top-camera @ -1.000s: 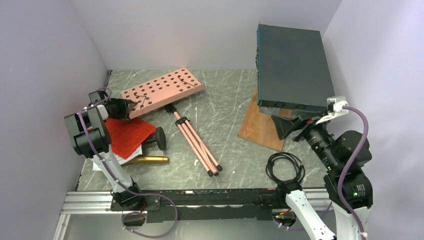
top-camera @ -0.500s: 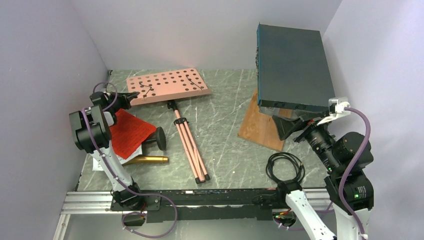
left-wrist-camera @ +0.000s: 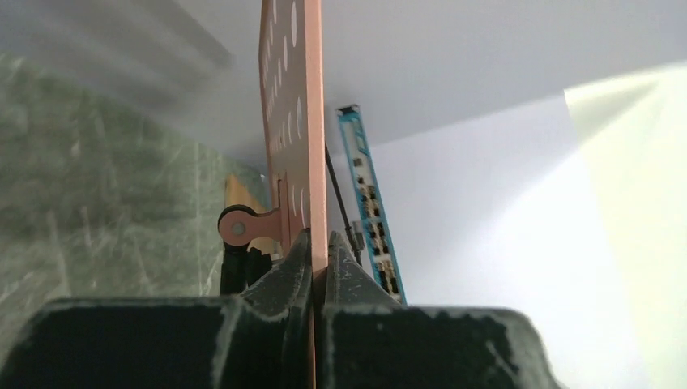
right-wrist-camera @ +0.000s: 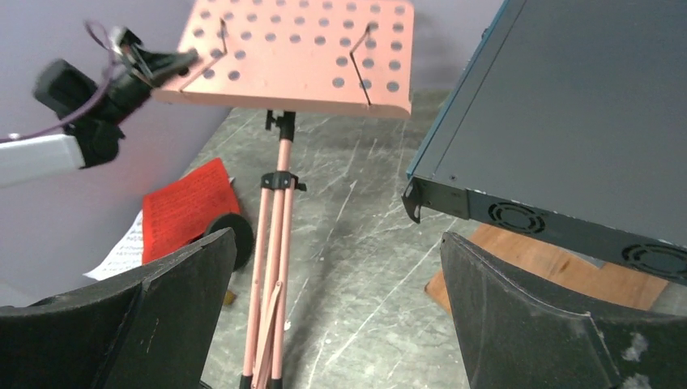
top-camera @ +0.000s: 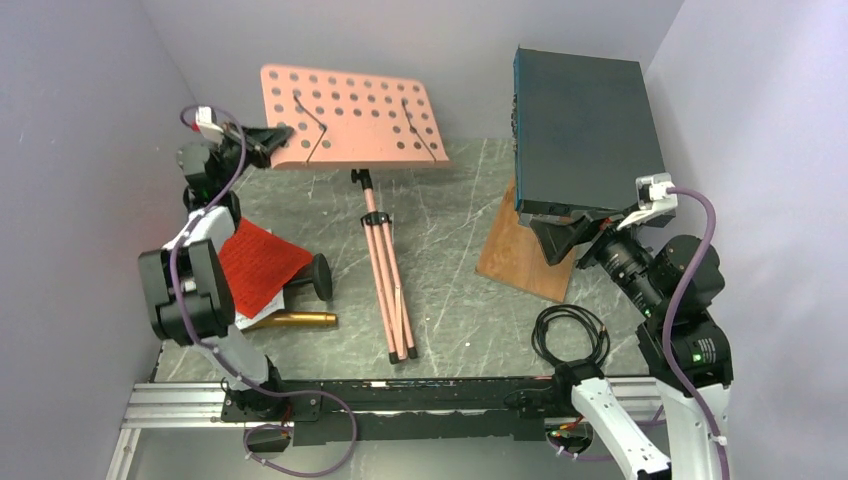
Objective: Set up the instrument practice props
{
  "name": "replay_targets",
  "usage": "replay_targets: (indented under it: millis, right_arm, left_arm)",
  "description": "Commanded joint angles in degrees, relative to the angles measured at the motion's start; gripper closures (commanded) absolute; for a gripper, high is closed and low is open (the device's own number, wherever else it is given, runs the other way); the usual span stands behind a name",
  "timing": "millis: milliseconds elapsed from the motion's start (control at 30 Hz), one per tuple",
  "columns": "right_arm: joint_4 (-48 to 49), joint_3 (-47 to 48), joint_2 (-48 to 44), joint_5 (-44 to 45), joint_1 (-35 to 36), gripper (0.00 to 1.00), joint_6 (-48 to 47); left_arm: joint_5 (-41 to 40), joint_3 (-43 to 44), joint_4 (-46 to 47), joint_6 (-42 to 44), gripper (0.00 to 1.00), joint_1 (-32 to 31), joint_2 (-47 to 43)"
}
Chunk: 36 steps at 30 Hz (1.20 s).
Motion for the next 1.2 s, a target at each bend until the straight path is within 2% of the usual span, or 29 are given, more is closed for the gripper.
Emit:
replay_targets:
  millis: [0, 100, 233, 367, 500, 667, 833, 1067, 1167]
  right_arm:
    - [5.3, 0.7, 2.5, -2.5, -0.2, 0.0, 2.7]
    - [7.3, 2.3, 5.3, -3.3, -0.2, 0.0, 4.8]
    - [11.3, 7.0, 12.1, -6.4, -0.2, 0.0, 8.1]
    - [17.6, 10.2, 18.9, -9.8, -0.2, 0.0, 10.3]
    - [20.1, 13.8, 25.4, -10.0, -0.2, 0.0, 8.4]
    - [16.9, 21.1, 33.0, -11.7, -0.2, 0.0, 2.3]
    - [16.4, 25.1, 38.3, -19.4, -0.5, 0.0, -1.2]
    - [17.0, 27.8, 42.0, -20.0, -1.6, 0.0, 2.3]
    - [21.0, 25.7, 41.3, -24.0, -3.2, 0.0, 5.2]
  left_arm:
    - [-0.1, 12.2, 2.7, 4.9, 1.0, -0.4, -17.2]
    - [0.1, 15.2, -5.7, 10.7, 1.0, -0.9, -22.2]
    - [0.4, 14.8, -7.4, 11.9, 1.0, -1.4, -26.2]
    - [0.9, 11.2, 2.2, 4.6, 1.0, -1.4, -27.5]
    - [1.0, 8.3, 11.9, -2.6, 1.0, -1.4, -28.9]
    - [1.9, 5.9, 14.0, -4.7, 1.0, -1.4, -32.2]
    - [2.3, 6.2, 21.8, -10.2, 1.0, -1.5, -32.9]
    - [2.2, 9.1, 28.0, -15.3, 1.0, -1.5, -33.8]
    - [0.8, 9.1, 30.0, -17.3, 1.0, -1.5, -33.6]
